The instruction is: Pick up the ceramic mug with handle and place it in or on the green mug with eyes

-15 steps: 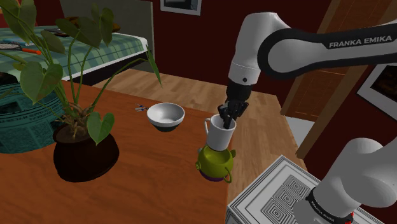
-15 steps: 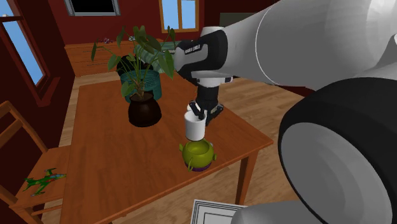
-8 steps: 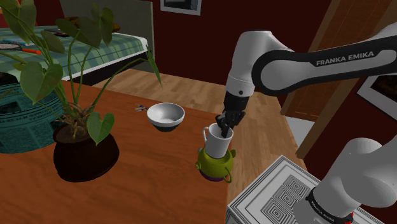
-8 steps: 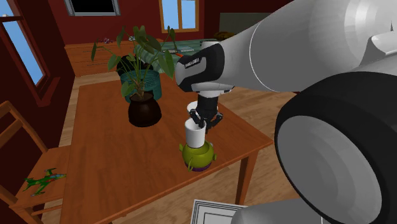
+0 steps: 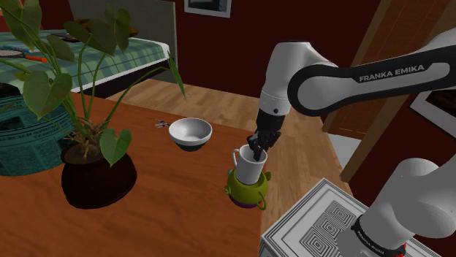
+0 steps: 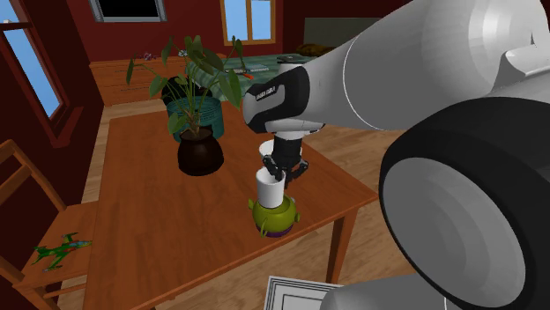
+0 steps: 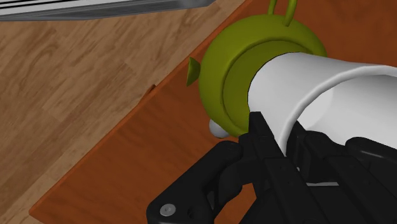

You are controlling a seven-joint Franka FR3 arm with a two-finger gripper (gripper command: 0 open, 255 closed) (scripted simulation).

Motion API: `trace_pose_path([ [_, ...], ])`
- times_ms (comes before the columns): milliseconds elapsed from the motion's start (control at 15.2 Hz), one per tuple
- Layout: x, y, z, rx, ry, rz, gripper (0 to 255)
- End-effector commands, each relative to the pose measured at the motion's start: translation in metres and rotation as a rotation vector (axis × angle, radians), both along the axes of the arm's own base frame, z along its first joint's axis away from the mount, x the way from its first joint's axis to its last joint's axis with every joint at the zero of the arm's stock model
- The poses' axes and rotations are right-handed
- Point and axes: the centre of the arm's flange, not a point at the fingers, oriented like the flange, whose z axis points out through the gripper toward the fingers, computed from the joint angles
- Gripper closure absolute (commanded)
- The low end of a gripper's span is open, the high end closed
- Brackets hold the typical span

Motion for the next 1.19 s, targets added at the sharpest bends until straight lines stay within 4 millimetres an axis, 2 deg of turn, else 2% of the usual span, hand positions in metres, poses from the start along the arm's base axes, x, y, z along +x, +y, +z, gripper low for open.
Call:
trace_pose_path([
  [0, 0.000, 0.000, 0.000, 0.000, 0.000, 0.000, 255],
  [66, 0.000, 0.000, 0.000, 0.000, 0.000, 0.000, 0],
  [396, 0.000, 0.000, 0.000, 0.000, 0.000, 0.000, 0],
  [660, 0.001, -0.003, 0.050, 0.000, 0.000, 0.000, 0],
  [1122, 0.001, -0.003, 0.050, 0.000, 0.000, 0.000, 0],
])
